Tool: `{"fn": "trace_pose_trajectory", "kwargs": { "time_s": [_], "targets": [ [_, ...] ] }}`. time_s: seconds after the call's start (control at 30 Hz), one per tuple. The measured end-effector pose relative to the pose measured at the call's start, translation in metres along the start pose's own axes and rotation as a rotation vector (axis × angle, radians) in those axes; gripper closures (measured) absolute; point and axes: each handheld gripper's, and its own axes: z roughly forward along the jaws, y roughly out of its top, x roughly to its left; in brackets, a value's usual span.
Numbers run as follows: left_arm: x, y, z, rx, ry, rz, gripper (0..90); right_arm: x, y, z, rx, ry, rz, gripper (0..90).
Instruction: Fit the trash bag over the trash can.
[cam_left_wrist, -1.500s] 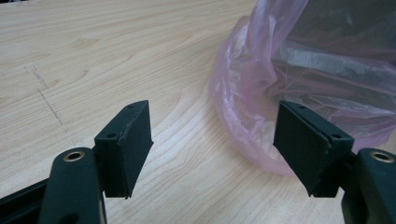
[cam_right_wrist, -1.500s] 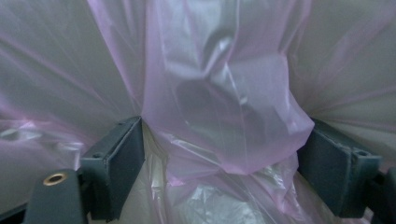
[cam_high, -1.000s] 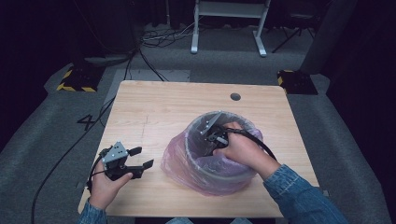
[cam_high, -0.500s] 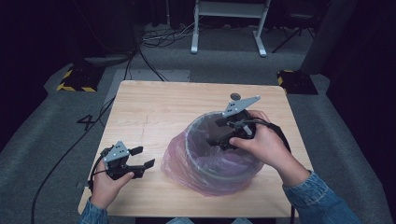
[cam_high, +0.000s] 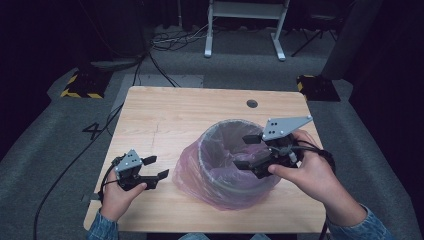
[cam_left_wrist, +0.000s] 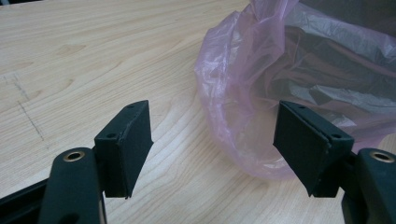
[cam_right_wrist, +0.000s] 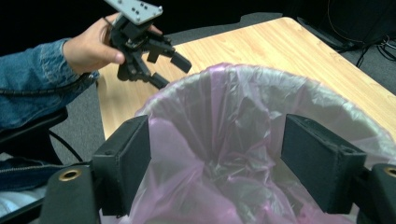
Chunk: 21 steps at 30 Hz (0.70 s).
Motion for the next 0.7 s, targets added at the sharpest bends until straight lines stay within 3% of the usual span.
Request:
{"fn": "trace_pose_trajectory", "kwargs": {
  "time_s": [0.33, 0.57, 0.7],
  "targets": [
    [-0.001, 0.001, 0.001, -0.002, -0.004, -0.001, 27.9, 0.001, -0.012, 0.012, 0.05, 0.018, -0.018, 25.1],
    [0.001, 0.0, -0.001, -0.006, -0.004, -0.003, 27.9, -0.008, -0.015, 0.035, 0.104, 0.01, -0.026, 25.2],
    [0.001, -0.001, -0.002, -0.01, -0.003, -0.012, 27.9, -0.008, -0.011, 0.049, 0.144, 0.026, -0.078, 25.3]
  ]
}}
